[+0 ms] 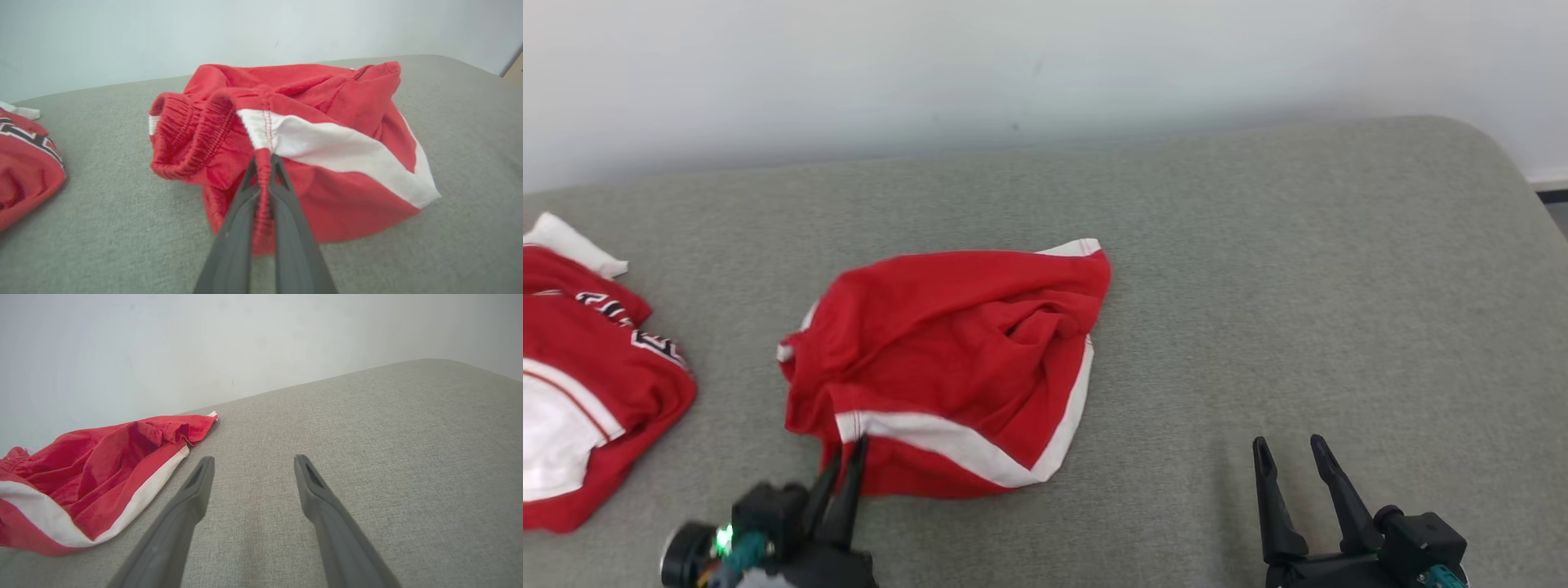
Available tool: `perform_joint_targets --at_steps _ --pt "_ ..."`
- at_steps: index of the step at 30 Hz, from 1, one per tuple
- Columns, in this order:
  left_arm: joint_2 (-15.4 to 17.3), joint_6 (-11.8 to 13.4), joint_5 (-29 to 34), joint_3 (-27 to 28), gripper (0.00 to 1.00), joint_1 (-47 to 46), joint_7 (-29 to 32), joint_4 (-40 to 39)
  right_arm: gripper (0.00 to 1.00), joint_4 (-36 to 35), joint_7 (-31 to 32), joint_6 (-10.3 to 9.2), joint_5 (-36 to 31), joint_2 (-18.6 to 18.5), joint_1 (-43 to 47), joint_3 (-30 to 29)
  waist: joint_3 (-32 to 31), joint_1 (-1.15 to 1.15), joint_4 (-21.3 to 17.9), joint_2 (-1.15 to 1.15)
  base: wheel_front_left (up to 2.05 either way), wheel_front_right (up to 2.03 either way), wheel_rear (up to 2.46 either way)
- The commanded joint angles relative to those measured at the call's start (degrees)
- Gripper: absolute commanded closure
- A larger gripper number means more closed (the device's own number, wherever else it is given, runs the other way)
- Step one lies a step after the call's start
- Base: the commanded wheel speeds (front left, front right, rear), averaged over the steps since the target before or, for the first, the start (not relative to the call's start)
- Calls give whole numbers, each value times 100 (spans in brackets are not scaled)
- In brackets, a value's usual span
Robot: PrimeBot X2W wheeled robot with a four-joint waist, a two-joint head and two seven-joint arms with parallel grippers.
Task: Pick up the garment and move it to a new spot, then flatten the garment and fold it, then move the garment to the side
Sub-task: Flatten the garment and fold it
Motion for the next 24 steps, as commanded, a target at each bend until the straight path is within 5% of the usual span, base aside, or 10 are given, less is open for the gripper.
perform_joint_targets --at_steps 1,10,11,12,13,15,16,24 --pt "8 77 -16 2 100 316 -33 -182 0 5 -2 -13 6 13 63 2 -82 0 220 0 0 0 0" --pt "-180 172 -209 -70 100 1504 -130 -605 0 23 -2 -13 -65 11 85 -77 -123 0 572 0 0 0 0" --pt "-206 176 -197 -91 95 1557 -141 -555 0 27 -2 -13 -78 11 94 -91 -136 0 596 0 0 0 0" --pt "-257 181 -210 -99 67 1607 -147 -508 0 32 -2 -13 -78 13 106 -88 -149 0 612 0 0 0 0" --pt "-257 181 -210 -99 67 1607 -147 -508 0 32 -2 -13 -78 13 106 -88 -149 0 612 0 0 0 0" --pt "-332 175 -152 -156 14 1652 -153 -431 0 48 -2 -13 -96 13 129 -95 -191 0 639 0 0 0 0" --pt "-373 160 -142 -162 0 1646 -160 -444 0 52 -2 -13 -103 13 139 -103 -208 0 652 0 0 0 0" --pt "-574 124 146 280 0 1789 -166 -1472 0 68 -2 -13 -118 12 214 -182 -330 0 776 0 0 0 0"
